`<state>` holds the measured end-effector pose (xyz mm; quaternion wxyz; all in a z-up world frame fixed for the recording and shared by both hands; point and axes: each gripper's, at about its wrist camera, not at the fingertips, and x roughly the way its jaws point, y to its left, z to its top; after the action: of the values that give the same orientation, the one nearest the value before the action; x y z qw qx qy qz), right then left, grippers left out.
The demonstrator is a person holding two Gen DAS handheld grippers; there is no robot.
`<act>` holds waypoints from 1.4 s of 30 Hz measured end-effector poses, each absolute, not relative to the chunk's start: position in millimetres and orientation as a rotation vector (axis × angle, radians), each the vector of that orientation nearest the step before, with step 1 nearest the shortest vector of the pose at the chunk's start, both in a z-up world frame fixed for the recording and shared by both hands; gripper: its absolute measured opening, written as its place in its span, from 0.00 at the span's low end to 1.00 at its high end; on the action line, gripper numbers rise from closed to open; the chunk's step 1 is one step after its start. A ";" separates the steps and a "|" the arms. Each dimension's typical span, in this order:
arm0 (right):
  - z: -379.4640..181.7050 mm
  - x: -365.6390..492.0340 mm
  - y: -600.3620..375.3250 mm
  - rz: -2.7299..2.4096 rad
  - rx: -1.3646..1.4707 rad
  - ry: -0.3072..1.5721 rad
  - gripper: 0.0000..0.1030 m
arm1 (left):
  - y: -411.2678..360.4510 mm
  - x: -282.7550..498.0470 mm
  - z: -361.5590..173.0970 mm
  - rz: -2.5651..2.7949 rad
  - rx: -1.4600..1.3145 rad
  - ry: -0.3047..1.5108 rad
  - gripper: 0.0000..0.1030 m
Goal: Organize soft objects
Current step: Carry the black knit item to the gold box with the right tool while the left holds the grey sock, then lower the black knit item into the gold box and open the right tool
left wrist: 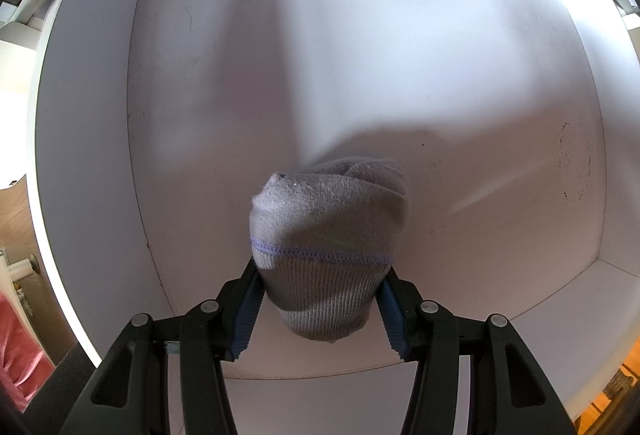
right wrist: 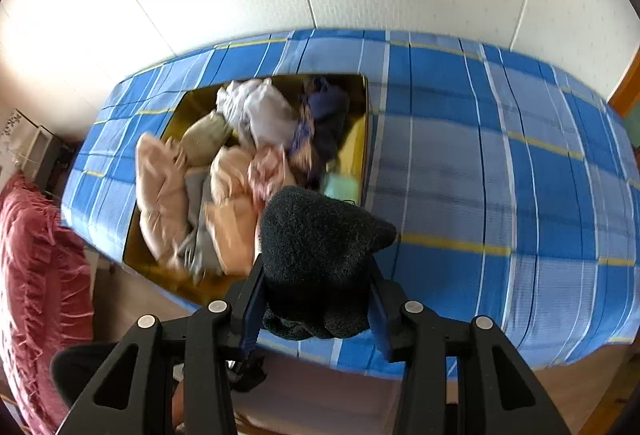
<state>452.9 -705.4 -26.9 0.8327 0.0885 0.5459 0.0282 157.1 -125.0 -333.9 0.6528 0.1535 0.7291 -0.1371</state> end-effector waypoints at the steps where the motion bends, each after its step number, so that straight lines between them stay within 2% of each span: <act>1: -26.5 459.3 -704.8 0.055 0.186 1.158 0.43 | -124.7 157.1 -334.2 -0.312 0.350 1.654 0.52; 14: -51.6 544.6 -689.3 -0.067 0.072 1.165 0.43 | -123.5 152.7 -336.4 -0.316 0.355 1.644 0.53; 18: -63.5 560.8 -681.6 -0.068 0.030 1.169 0.47 | -123.5 152.5 -336.4 -0.316 0.355 1.645 0.53; 30: -39.6 531.9 -694.7 -0.037 0.069 1.032 0.49 | -122.0 149.3 -338.0 -0.317 0.357 1.640 0.54; 33: -51.0 531.3 -689.0 0.021 0.096 1.071 0.37 | -121.9 149.5 -337.8 -0.315 0.356 1.639 0.54; 42: -101.8 561.6 -680.3 -0.041 0.139 1.150 0.38 | -125.4 149.7 -337.2 -0.313 0.359 1.645 0.54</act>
<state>561.6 -680.3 -101.8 0.8366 0.0658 0.5435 -0.0194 149.7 -125.4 -337.2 0.6552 0.1583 0.7257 -0.1380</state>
